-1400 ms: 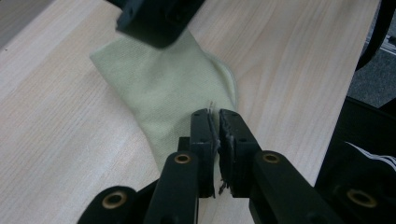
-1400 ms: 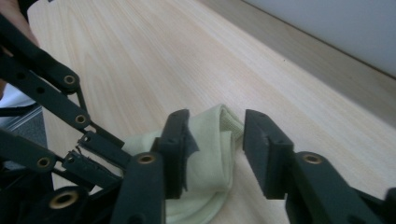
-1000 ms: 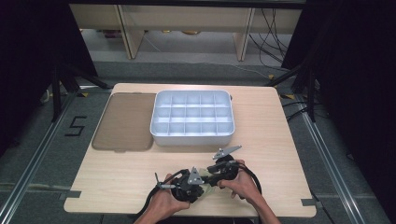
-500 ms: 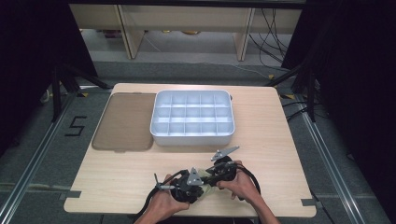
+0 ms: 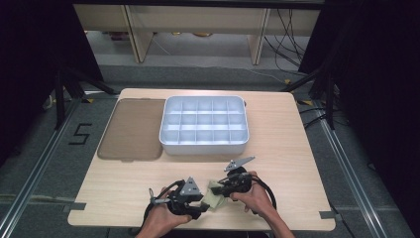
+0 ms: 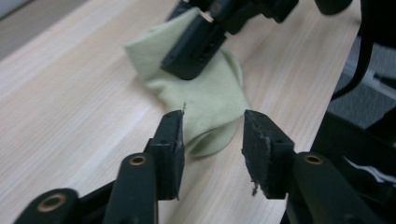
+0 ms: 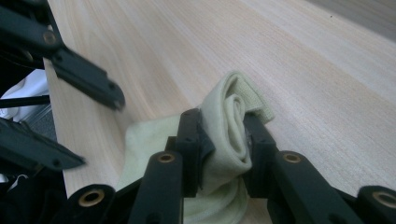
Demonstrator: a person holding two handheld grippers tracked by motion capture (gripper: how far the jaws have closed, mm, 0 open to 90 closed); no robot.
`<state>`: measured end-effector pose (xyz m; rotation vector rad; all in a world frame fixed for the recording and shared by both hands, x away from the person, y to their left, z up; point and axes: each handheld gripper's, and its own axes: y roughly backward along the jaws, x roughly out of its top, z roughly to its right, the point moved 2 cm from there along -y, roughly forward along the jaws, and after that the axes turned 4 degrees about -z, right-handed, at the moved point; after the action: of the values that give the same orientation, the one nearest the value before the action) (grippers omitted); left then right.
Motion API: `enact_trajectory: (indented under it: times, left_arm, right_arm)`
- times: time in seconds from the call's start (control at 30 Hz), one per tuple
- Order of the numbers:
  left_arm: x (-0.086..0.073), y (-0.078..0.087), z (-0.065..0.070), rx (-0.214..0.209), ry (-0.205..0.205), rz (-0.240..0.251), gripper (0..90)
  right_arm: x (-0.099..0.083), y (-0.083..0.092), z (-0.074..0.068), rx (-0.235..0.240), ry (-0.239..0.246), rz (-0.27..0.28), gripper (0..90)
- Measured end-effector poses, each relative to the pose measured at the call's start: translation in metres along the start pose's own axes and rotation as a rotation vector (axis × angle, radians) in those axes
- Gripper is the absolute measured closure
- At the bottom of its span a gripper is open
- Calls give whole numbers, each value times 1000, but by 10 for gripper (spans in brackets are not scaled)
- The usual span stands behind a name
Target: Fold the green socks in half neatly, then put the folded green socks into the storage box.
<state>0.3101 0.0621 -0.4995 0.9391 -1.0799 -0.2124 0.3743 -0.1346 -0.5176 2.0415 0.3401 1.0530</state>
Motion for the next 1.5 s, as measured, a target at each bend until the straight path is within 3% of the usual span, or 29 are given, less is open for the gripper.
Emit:
enact_trajectory:
  times: [0.13, 0.17, 0.2, 0.37, 0.43, 0.5, 0.53, 0.63, 0.67, 0.73, 0.77, 0.87, 0.9, 0.93, 1.03, 1.07, 1.13, 1.37, 1.4, 1.5]
  left_arm:
    - [-13, 14, -6, 29, 40, 34, 467]
    - [-17, 16, -5, 40, 83, 43, 452]
    - [-21, 18, -7, 47, 97, 43, 439]
    - [-34, 26, -12, 55, 109, 28, 409]
    - [-37, 28, -13, 75, 131, 20, 403]
    - [-39, 30, -13, 81, 126, 17, 399]
    - [-40, 32, -14, 87, 106, 14, 396]
    - [-45, 33, -14, 95, 136, 22, 383]
    - [-47, 35, -16, 102, 121, 0, 377]
    - [-49, 37, -17, 100, 119, 12, 366]
    - [-51, 39, -16, 98, 144, 10, 363]
    - [-53, 41, -16, 95, 162, 30, 352]
    - [-54, 43, -18, 99, 139, 11, 350]
    - [-55, 43, -17, 105, 159, 12, 348]
    - [-56, 42, -19, 104, 161, -2, 340]
    - [-56, 42, -19, 104, 163, -10, 337]
    - [-57, 43, -20, 110, 139, -27, 332]
    - [-59, 41, -24, 133, 172, -38, 298]
    - [-59, 41, -25, 139, 166, -48, 278]
    - [-60, 40, -24, 143, 163, -55, 269]
  right_arm:
    - [0, 0, -1, -3, 7, 5, 737]
    - [0, 0, -1, -5, 8, 6, 738]
    - [1, 1, -1, -3, 9, 7, 739]
    - [1, 2, -2, 16, 9, 17, 741]
    - [1, 3, -3, 1, 12, 16, 742]
    - [2, 4, -3, -1, 17, 23, 742]
    - [1, 5, -3, 3, 14, 22, 742]
    - [2, 7, -4, 11, 27, 34, 744]
    - [2, 8, -6, 16, 24, 37, 744]
    - [3, 10, -8, 14, 28, 48, 744]
    - [3, 12, -8, 13, 35, 48, 745]
    - [4, 14, -11, 16, 40, 58, 746]
    - [4, 15, -12, 21, 39, 63, 746]
    - [4, 15, -12, 38, 44, 62, 746]
    - [5, 18, -13, 12, 56, 71, 746]
    - [5, 18, -15, 14, 35, 78, 746]
    - [6, 21, -14, -2, 57, 74, 746]
    - [9, 29, -14, -13, 75, 90, 746]
    - [9, 30, -12, -36, 90, 100, 746]
    - [10, 36, -11, -47, 90, 98, 746]
